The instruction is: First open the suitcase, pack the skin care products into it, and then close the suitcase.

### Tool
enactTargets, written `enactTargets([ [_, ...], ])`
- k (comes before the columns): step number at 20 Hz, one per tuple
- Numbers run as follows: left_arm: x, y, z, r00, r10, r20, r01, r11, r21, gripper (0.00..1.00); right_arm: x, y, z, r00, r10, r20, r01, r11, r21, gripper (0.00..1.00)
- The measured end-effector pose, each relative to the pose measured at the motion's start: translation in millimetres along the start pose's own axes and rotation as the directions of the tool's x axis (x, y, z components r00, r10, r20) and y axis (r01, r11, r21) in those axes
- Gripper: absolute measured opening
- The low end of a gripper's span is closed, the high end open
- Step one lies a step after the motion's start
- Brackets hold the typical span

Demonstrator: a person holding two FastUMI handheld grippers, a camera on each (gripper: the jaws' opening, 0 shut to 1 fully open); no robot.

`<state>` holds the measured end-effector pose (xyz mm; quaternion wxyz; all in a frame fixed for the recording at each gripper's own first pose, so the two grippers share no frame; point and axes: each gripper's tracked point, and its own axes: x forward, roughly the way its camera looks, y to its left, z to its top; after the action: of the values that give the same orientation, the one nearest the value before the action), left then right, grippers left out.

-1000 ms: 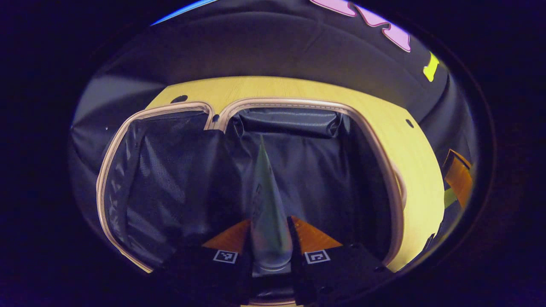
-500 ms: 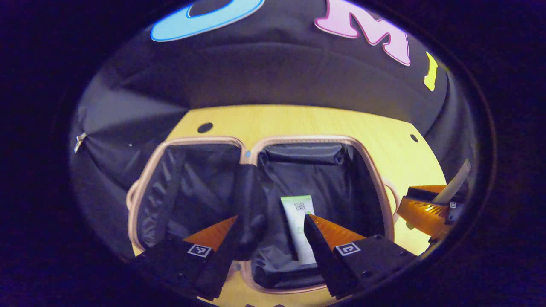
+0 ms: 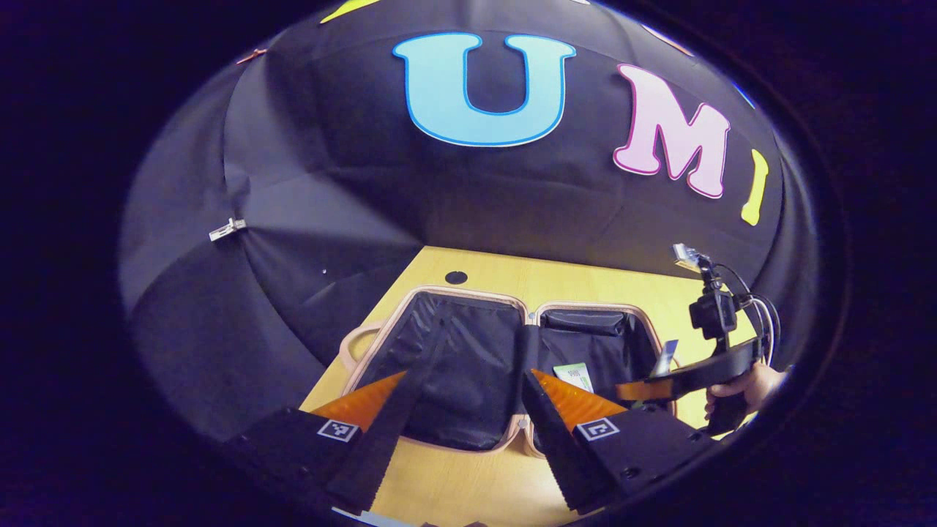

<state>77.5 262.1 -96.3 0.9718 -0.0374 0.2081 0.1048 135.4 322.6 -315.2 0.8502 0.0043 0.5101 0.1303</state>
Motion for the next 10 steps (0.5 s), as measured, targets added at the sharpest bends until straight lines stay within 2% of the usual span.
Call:
enactTargets([
  [1,0.8,3.7,-2.7,1.0,0.002,-0.01,-0.002,1.0,-0.001,0.92,4.4,-1.9,-0.3,1.0,-0.025,-0.005,0.026,1.0,0.005,0.24],
  [2,3.5,0.1,-7.0,1.0,0.002,-0.017,-0.002,1.0,-0.002,0.92,8.8,-2.6,1.6,0.999,-0.049,0.004,0.049,0.999,0.002,0.34],
  [3,0.0,2.3,-13.1,1.0,0.0,-0.023,0.0,1.0,-0.003,0.92,10.3,-4.8,2.6,0.997,-0.073,0.008,0.073,0.997,-0.003,0.25],
  [4,-7.1,9.7,-20.0,1.0,0.003,-0.029,-0.003,1.0,-0.006,0.92,10.5,-4.1,-0.1,0.996,-0.09,0.001,0.09,0.996,0.0,0.37],
  [5,-9.3,17.7,-25.5,0.999,0.011,-0.039,-0.012,1.0,-0.012,0.92,4.8,0.8,-1.6,0.997,-0.075,-0.011,0.075,0.997,0.005,0.3],
  [8,1.6,48.2,-32.6,0.998,0.058,-0.035,-0.059,0.998,-0.031,0.92,-18.9,7.9,5.4,0.996,-0.064,0.054,0.066,0.998,-0.023,1.0],
  [10,16.3,80.3,-27.0,0.994,0.109,-0.015,-0.11,0.994,-0.03,0.93,-52.8,10.3,13.2,0.989,-0.04,0.139,0.046,0.998,-0.041,0.99],
])
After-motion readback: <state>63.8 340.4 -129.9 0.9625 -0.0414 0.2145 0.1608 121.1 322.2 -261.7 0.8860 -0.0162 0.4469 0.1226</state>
